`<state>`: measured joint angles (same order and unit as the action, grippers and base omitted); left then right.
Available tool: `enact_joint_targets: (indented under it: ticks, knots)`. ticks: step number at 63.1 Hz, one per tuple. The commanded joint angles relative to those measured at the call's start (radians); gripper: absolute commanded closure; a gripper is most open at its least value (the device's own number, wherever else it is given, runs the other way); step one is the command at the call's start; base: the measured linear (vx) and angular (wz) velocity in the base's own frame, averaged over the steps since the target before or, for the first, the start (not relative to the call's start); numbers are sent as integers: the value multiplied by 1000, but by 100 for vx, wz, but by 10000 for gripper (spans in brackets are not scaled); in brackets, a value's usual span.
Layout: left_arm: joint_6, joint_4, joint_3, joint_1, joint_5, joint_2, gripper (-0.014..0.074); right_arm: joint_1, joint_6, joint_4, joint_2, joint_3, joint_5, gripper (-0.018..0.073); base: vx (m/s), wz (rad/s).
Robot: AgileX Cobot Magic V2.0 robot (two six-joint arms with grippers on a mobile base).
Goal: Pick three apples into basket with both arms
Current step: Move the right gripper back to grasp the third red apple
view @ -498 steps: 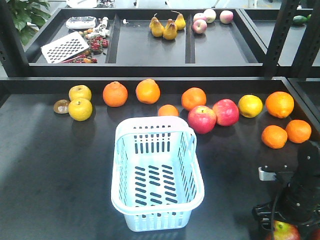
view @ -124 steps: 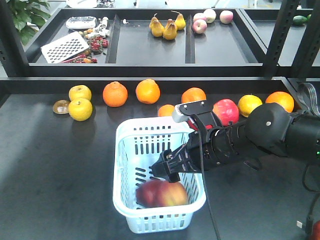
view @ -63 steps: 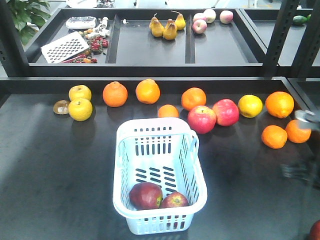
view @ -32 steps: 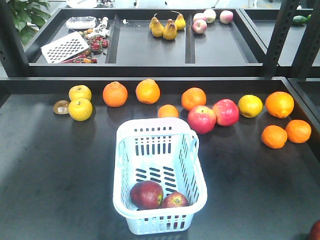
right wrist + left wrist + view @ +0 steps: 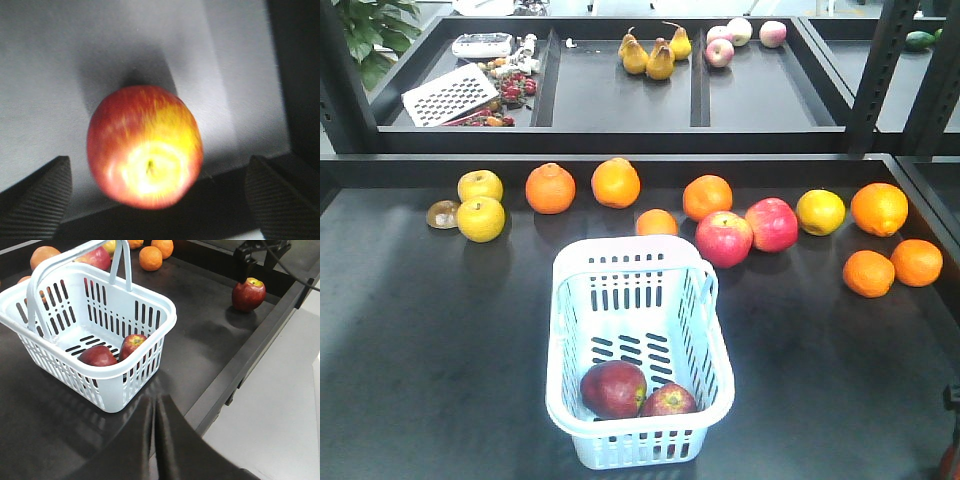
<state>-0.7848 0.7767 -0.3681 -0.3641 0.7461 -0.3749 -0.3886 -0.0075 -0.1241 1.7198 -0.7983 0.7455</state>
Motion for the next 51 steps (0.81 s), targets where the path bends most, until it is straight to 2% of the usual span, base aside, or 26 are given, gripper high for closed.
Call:
enact_joint_targets:
  ticks: [1, 21, 27, 31, 37, 43, 47, 51]
  knots:
    - [8, 47, -26, -2, -48, -6, 603, -7, -15, -13, 12, -22, -27, -76, 0, 0]
    - [8, 47, -26, -2, -47, -6, 603, -7, -19, -13, 109, -22, -55, -41, 0, 0]
    - [8, 47, -26, -2, -47, -6, 603, -7, -22, 11, 106, -28, -53, 41, 0, 0]
    - [8, 47, -26, -2, -47, -6, 603, -7, -36, 38, 94, -41, -36, 138, 0, 0]
    - [8, 47, -26, -2, -44, -6, 603, -7, -129, 124, 51, -73, 13, 310, 0, 0]
    - [8, 47, -26, -2, -44, -6, 603, -7, -261, 288, -26, -107, 59, 474, 0, 0]
    - [8, 47, -26, -2, -44, -6, 603, -7, -395, 421, -100, -123, 93, 564, 0, 0]
    - [8, 47, -26, -2, -44, -6, 603, -7, -490, 554, -184, -127, 132, 573, 0, 0]
